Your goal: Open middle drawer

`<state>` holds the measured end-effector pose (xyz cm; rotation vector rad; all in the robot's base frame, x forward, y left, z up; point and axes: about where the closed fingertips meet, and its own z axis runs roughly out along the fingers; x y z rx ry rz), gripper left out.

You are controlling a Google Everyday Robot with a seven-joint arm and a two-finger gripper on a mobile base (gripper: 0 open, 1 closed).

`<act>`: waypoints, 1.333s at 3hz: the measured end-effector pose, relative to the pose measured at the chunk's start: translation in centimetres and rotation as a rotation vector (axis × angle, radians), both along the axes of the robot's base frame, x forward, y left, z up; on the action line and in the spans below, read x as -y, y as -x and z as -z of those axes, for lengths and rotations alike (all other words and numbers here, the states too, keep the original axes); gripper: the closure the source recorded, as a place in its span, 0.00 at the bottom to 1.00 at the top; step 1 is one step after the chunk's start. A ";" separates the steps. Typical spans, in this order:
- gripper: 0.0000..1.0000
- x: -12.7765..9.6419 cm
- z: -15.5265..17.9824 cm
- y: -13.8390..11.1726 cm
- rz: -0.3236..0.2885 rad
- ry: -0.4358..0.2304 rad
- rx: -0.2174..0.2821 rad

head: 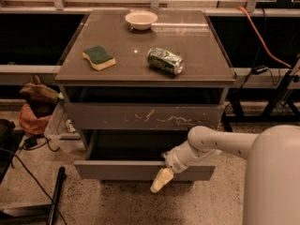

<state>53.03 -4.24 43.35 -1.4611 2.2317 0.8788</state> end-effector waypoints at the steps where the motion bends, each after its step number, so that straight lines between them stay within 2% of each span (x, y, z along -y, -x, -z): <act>1: 0.00 0.0 -0.1 0.0 0.000 0.000 0.000; 2: 0.00 -0.1 -0.2 1.6 0.005 -0.009 -0.028; 4: 0.00 -0.9 -0.4 2.6 -0.014 -0.004 -0.040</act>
Offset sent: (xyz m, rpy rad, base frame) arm -0.1707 0.0026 -0.0143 0.0832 0.2636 -0.0519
